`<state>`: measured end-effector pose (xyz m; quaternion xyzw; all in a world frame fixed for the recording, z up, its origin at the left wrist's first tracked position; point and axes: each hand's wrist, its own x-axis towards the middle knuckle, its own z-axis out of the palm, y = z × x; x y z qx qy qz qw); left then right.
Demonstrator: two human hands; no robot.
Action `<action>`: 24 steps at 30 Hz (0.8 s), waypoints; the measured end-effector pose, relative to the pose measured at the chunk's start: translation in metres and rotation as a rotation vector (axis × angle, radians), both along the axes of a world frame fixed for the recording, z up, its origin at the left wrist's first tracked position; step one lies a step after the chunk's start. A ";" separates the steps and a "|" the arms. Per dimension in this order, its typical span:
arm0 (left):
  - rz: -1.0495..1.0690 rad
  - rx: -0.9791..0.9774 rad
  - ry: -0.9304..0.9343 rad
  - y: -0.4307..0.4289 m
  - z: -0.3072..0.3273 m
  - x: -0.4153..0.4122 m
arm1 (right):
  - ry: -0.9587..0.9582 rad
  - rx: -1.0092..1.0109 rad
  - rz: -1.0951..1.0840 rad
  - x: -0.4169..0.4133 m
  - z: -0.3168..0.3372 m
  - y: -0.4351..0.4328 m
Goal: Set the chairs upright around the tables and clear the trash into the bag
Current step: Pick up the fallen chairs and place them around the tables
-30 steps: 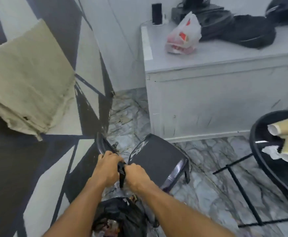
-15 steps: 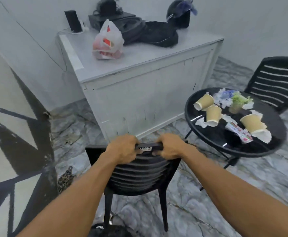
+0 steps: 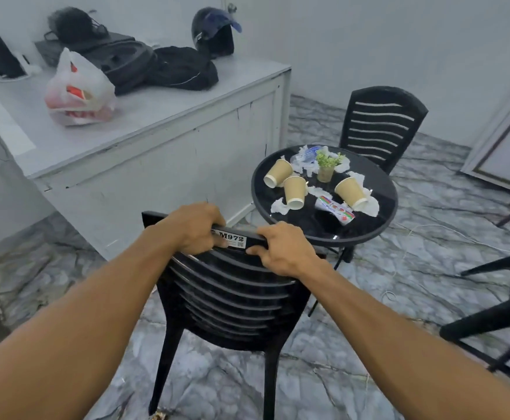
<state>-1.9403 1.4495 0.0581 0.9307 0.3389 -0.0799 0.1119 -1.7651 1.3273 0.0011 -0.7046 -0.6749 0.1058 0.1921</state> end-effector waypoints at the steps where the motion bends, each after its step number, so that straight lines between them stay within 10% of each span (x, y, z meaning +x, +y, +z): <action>1: -0.038 -0.010 -0.005 -0.004 -0.004 0.009 | -0.008 -0.001 -0.040 0.005 -0.003 -0.010; 16: -0.478 0.078 -0.012 -0.048 -0.125 -0.006 | -0.221 0.062 -0.369 -0.052 -0.116 -0.108; 24: -0.548 0.338 -0.340 -0.046 -0.144 -0.029 | -0.173 0.221 -0.346 -0.055 -0.116 -0.102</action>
